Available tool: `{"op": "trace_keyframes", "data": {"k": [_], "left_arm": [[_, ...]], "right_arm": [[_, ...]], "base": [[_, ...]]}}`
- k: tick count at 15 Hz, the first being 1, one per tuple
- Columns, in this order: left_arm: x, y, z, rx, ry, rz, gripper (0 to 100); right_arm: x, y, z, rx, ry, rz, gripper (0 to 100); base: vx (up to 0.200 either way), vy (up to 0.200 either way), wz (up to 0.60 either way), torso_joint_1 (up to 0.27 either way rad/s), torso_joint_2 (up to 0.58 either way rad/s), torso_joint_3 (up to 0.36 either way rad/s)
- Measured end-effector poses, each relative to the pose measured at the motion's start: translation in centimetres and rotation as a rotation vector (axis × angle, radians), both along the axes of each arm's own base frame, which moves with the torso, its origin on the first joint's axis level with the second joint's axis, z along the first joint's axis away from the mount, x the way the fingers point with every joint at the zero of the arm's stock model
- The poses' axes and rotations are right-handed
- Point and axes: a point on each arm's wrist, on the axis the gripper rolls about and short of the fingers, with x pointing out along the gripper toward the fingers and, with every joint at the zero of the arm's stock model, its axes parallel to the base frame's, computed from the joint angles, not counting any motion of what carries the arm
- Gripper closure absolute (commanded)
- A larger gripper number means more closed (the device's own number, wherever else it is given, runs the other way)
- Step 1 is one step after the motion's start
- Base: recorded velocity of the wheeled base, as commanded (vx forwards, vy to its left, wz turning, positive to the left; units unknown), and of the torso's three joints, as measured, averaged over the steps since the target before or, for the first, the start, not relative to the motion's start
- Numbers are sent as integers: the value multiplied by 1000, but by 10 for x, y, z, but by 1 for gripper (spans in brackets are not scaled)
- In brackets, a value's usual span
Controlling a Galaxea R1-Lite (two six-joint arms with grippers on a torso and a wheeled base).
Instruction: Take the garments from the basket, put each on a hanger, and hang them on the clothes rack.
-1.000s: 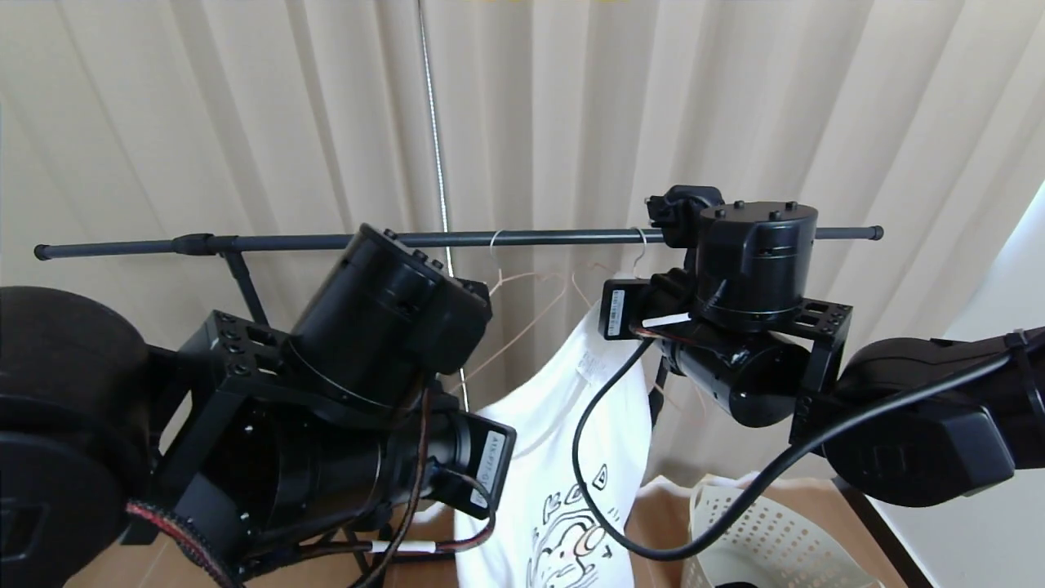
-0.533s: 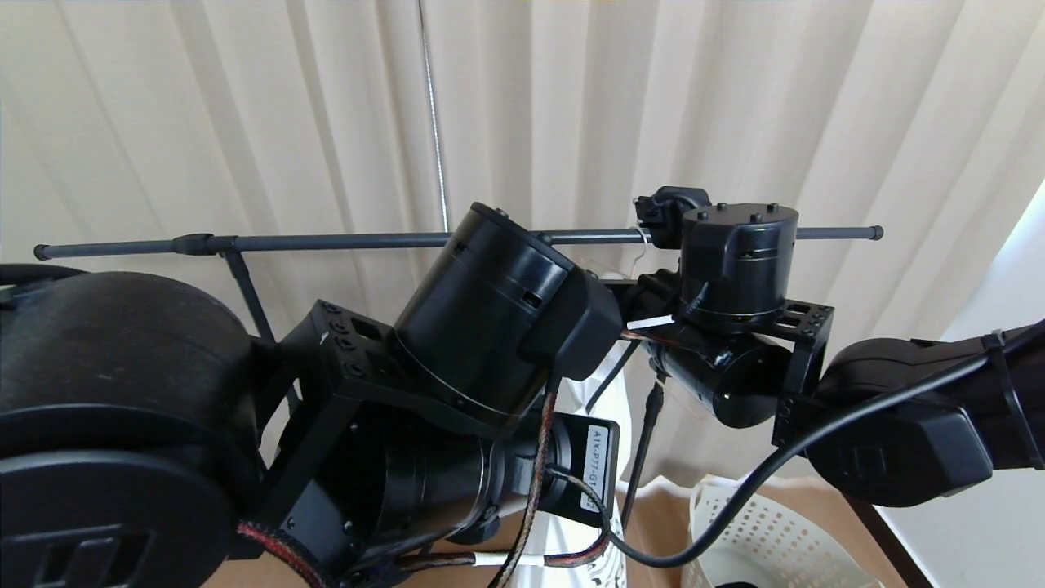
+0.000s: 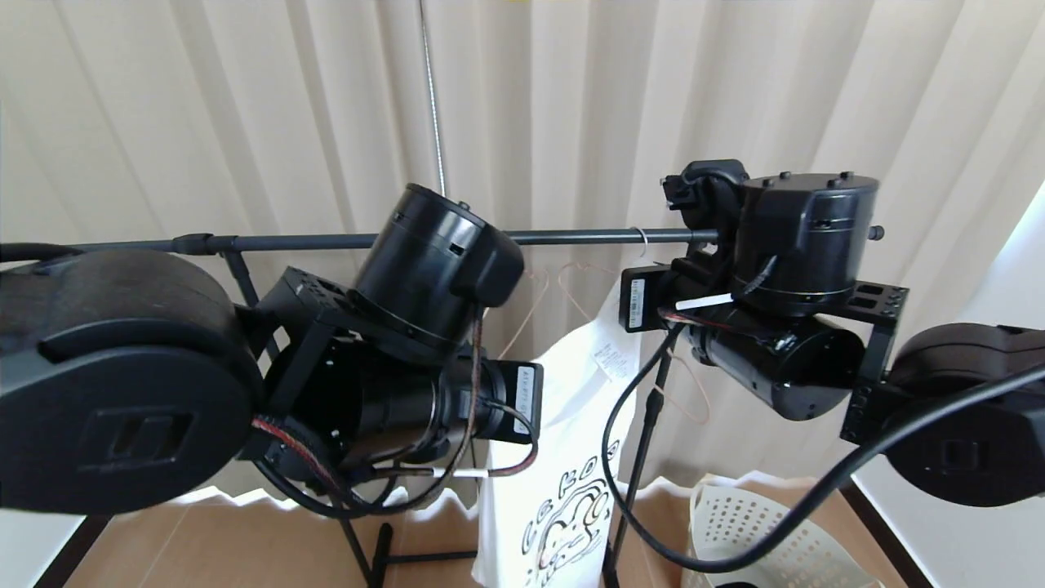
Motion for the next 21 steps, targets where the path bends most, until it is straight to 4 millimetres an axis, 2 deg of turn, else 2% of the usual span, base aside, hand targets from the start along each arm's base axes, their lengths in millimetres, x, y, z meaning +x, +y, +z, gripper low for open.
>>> {"op": "trace_keyframes", "data": {"k": [3,7,8,12,13,18,21], "left_arm": [[23,19,8,44,-99,44,100],[34,28,7,16,-141,123,100],[37,26,11,-12,-187,143,100],[40,14,6,-42,-237,162,100],[40,12,5,-47,-247,177,100],[43,3,7,-116,-284,193,100],[40,-2,9,-136,-295,191,100]], "right_arm": [[-4,-19,8,-93,-19,-20,100],[-12,-26,0,-106,16,-35,100],[-13,-27,-1,-112,23,-35,100],[-19,-28,-9,-142,55,-24,100],[-20,-28,-11,-147,59,-21,0],[-29,-34,-28,-293,99,18,0],[-39,-41,-43,-390,135,115,0]], "base": [[0,0,0,0,0,0],[0,0,0,0,0,0],[0,0,0,0,0,0],[0,0,0,0,0,0],[0,0,0,0,0,0],[0,0,0,0,0,0],[0,0,0,0,0,0]]}}
